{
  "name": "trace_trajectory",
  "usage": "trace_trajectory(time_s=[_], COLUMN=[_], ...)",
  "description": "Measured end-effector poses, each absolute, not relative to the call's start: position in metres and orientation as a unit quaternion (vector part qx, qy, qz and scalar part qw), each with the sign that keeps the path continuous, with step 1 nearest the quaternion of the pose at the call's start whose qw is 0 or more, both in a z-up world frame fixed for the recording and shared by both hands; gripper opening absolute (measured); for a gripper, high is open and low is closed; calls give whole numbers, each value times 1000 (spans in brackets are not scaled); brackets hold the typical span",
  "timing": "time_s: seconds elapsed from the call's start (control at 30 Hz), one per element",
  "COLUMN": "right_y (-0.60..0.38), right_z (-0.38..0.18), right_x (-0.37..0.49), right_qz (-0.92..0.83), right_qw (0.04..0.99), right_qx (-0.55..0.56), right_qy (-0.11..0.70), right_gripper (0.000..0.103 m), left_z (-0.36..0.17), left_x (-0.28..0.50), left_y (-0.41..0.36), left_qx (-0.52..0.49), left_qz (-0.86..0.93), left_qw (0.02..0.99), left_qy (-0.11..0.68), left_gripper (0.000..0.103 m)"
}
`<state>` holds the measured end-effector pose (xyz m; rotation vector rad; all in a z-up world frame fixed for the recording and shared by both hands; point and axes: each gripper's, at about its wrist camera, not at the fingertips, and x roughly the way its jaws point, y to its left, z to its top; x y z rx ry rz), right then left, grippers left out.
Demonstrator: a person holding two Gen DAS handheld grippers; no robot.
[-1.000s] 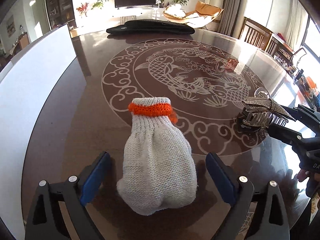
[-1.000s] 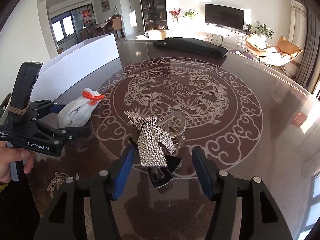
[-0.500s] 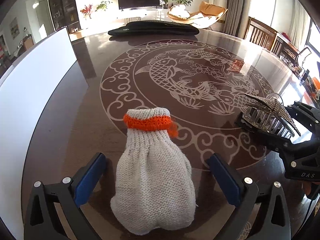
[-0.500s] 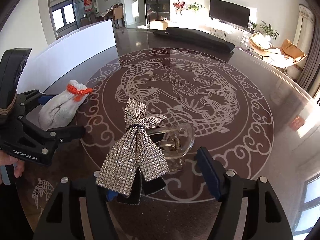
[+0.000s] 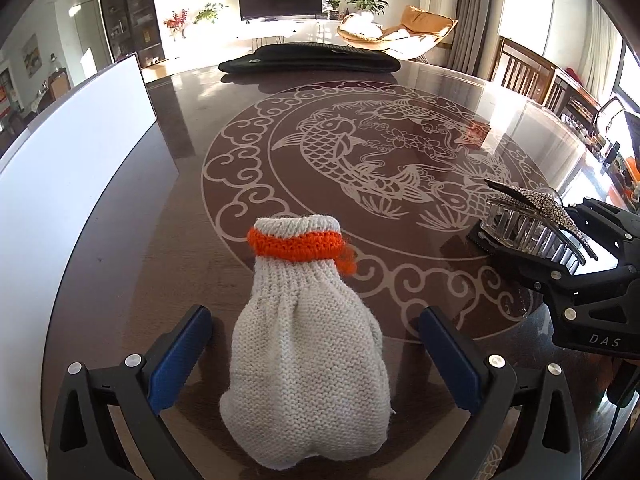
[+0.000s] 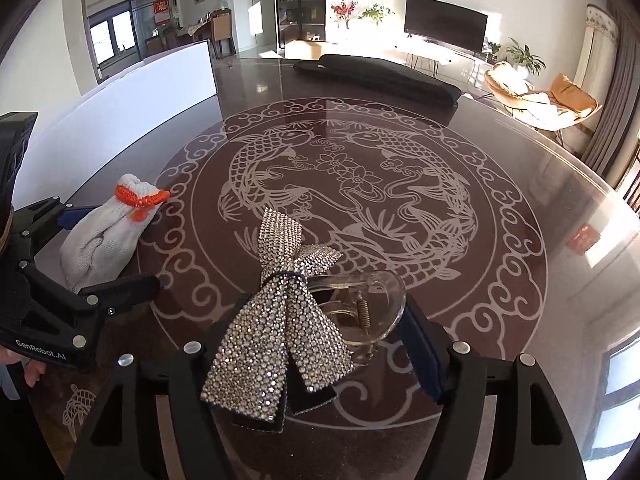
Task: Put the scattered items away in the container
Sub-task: 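Lift the bow hair clip and glove off the table with both tools, then carry the bow hair clip and glove over the cardboard box with both tools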
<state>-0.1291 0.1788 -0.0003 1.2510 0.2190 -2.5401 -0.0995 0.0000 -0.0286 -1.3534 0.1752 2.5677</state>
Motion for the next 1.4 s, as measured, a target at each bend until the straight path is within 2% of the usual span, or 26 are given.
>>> trace_trajectory(time_s=[0.27,0.3,0.33,0.4,0.43,0.47,0.5,0.53,0.63,1.03,1.2,1.4], right_y=[175,175,176,181,184,187,190,192,195,142,91,7], right_z=[-1,0,1,3,4,5,6,7,15,39,71,126], right_x=[-136,-136,-135,-134,-132,-130,-127,-123,-107,-46,-49,-78], right_qz=[-886,-887,-889,-891,-892,-893,-894,-896,-898,-878,-868,-853], right_qw=[140,136,133,133,134,133,131,130,133,227,290,369], right_qx=[436,435,433,431,429,429,427,424,419,420,404,370], right_qy=[70,70,69,52,41,33,25,18,0,-9,-9,-14], right_gripper=[74,69,56,52,52,52,52,52,52,51,51,50], left_z=[-28,-28,-28,-27,-26,-23,-20,-18,-16,20,47,110], left_x=[-100,-100,-100,-99,-97,-95,-94,-93,-90,-22,-1,-3], left_y=[0,0,0,-1,-2,-3,-4,-7,-17,-45,-97,-189], left_qx=[-467,-469,-473,-473,-468,-461,-454,-452,-462,-457,-449,-415], left_qz=[875,873,870,869,872,877,880,882,874,873,881,903], left_qw=[114,117,123,128,125,123,122,126,150,153,122,66], left_qy=[60,62,65,68,67,64,59,49,-4,-75,-91,-94], left_gripper=[103,103,103,103,96,75,62,34,34,34,34,34])
